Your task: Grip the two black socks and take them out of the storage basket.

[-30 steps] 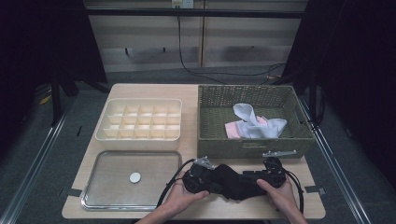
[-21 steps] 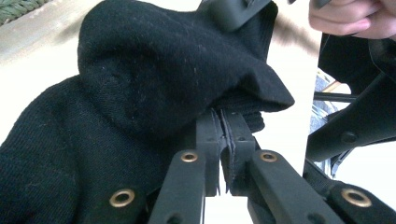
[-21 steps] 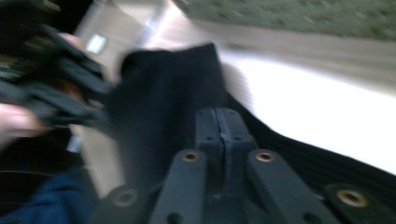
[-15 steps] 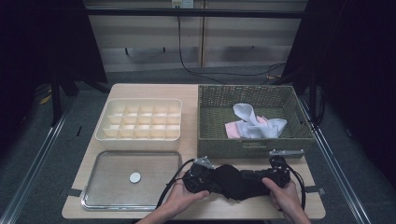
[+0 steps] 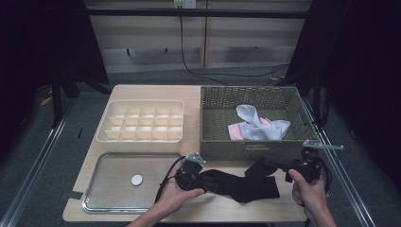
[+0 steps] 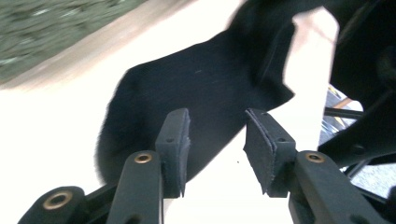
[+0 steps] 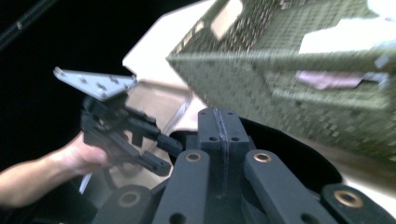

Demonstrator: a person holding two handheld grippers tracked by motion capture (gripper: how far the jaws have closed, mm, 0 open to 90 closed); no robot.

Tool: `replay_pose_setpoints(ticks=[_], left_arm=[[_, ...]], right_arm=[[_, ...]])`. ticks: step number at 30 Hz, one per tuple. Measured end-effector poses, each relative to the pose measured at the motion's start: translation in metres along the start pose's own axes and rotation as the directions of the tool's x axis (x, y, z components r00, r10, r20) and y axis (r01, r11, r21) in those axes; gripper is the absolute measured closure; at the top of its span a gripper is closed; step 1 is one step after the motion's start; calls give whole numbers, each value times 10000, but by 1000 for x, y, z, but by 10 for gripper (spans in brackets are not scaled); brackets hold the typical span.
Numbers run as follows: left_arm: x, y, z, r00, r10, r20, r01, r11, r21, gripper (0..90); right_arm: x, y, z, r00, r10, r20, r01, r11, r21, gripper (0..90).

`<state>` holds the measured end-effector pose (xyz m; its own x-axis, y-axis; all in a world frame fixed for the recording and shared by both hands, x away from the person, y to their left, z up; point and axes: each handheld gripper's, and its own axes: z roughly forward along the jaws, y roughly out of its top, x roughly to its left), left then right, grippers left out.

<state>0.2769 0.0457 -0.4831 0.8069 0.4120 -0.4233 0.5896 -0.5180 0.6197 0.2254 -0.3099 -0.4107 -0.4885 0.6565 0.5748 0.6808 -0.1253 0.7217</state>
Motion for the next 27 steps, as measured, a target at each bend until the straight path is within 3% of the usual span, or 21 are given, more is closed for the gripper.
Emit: replay_pose_setpoints(ticks=[2, 4, 7, 10, 15, 19, 27], left_arm=[[3, -2, 0, 9999, -48, -116, 49, 10000, 73, 580], [4, -3, -1, 9999, -79, -114, 80, 10000, 55, 576], [6, -4, 1, 9995, -139, -298, 144, 9998, 152, 556], [6, -6, 4, 9994, -89, -321, 101, 9992, 391, 556], [4, -9, 0, 9997, -84, -245, 98, 9983, 571, 532], [3, -8, -5, 9998, -75, -194, 80, 9996, 265, 529], [5, -7, -8, 9996, -160, -223, 162, 9998, 105, 522]], right_arm=[[2, 3, -5, 9994, -195, 297, 198, 9997, -112, 892], [2, 1, -6, 9994, -172, 297, 180, 9994, -293, 891], [0, -8, 5, 9994, -113, 329, 114, 9999, -46, 892], [-2, -20, 22, 9998, 93, 164, -98, 9995, 316, 891], [6, -37, 44, 10000, 35, -5, -34, 9933, 1158, 891], [10, -48, 53, 9999, -73, 119, 52, 9848, 1735, 890], [8, -73, 59, 9996, 253, 144, -280, 9694, 2441, 887]])
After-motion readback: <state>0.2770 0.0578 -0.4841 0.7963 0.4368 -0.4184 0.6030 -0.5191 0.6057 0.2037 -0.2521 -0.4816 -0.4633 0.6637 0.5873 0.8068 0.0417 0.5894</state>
